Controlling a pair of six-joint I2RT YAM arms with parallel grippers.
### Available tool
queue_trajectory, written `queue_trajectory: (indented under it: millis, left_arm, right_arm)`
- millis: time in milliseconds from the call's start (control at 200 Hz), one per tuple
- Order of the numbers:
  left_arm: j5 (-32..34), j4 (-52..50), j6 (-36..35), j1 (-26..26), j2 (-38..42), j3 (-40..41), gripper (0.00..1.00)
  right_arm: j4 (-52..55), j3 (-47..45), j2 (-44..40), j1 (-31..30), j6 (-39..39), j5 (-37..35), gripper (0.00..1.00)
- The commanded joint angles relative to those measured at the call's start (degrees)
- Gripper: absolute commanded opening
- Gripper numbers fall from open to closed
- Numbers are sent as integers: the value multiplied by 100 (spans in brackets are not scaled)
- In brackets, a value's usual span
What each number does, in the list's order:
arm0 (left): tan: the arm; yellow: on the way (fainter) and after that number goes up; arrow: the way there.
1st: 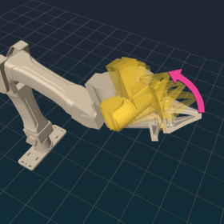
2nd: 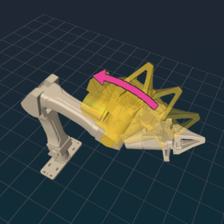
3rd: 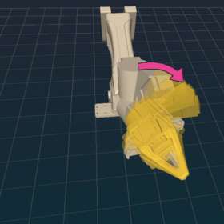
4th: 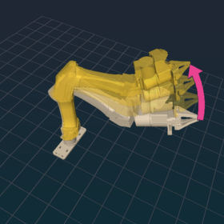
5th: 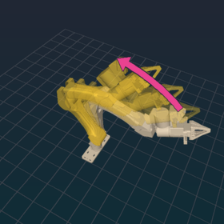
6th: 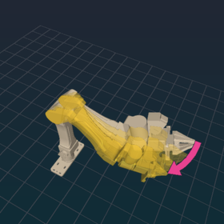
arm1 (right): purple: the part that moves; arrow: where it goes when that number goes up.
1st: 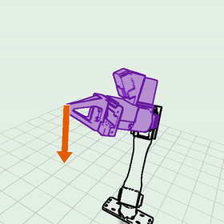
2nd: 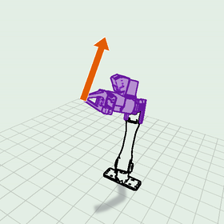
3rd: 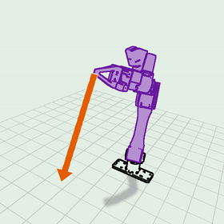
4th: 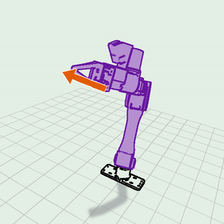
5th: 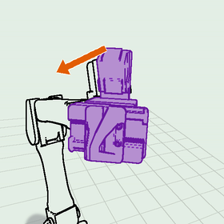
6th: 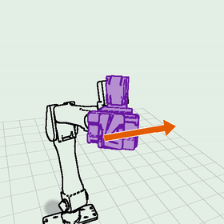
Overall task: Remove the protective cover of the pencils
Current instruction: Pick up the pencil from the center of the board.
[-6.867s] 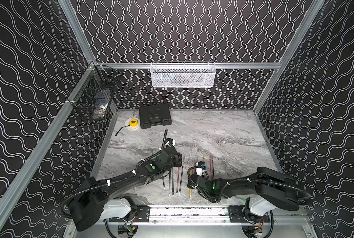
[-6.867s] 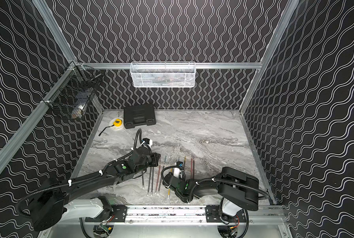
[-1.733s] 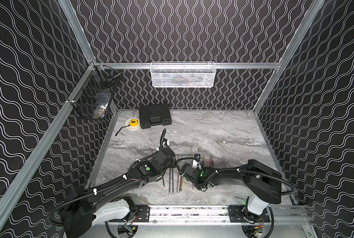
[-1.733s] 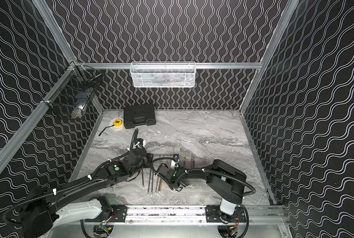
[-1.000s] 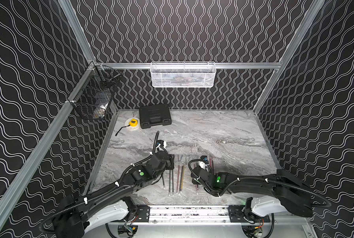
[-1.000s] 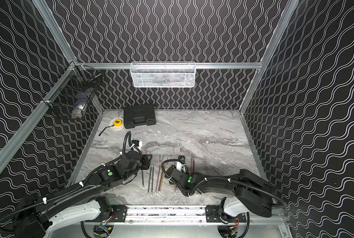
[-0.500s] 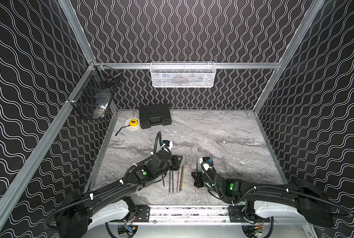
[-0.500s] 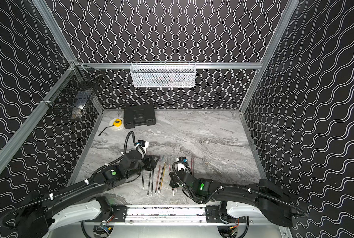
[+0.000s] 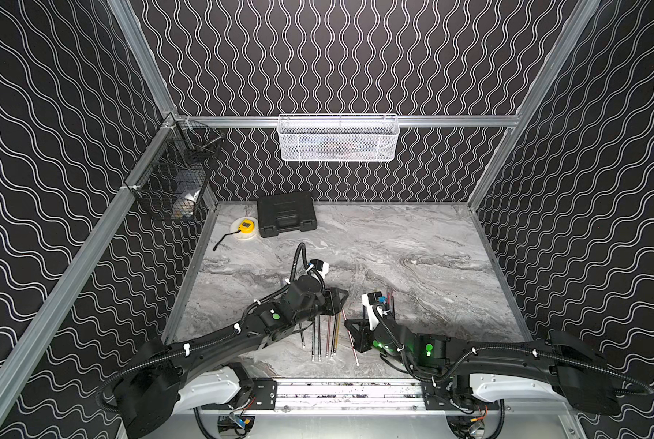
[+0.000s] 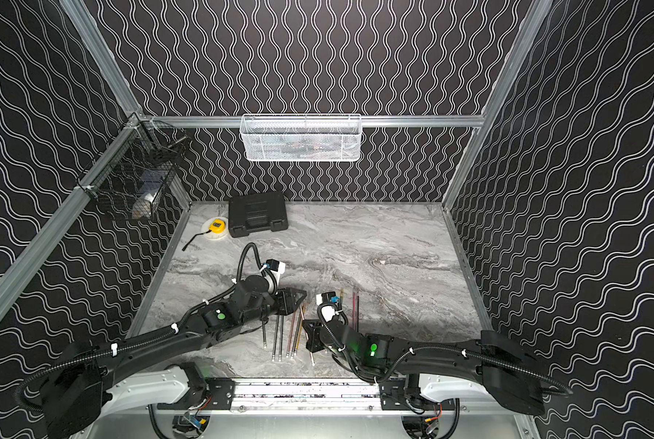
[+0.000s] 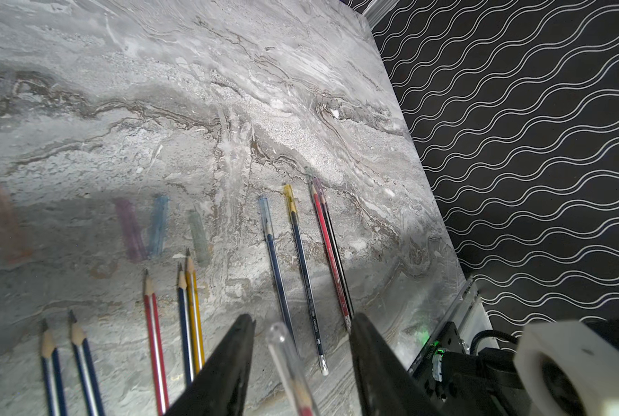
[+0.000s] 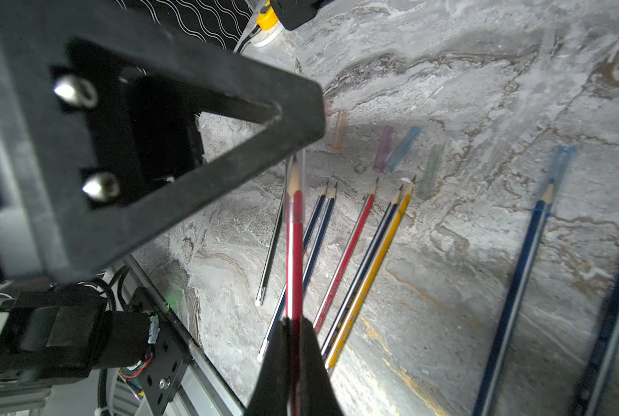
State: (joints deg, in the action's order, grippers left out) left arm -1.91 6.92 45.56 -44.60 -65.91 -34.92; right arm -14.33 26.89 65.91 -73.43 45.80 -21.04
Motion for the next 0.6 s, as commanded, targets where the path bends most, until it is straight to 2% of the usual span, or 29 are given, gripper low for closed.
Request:
queue_trajectory:
  millis: [0,200,320,595]
  left_arm:
    - [-125,225,113,0,8,20,48]
    - [-114,187,137,2,43,54,48]
    - [-138,197,150,9,78,64,43]
    - [-3,8,147,4,199,58,23]
  right_arm:
    - [-255,104,79,-78,-97,-231,0]
    - [-116,326,182,-110,-165,-332,0]
    - [-127,405,278,-110,-174,-382,0]
    - [-172,457,425,-116,-162,-375,0]
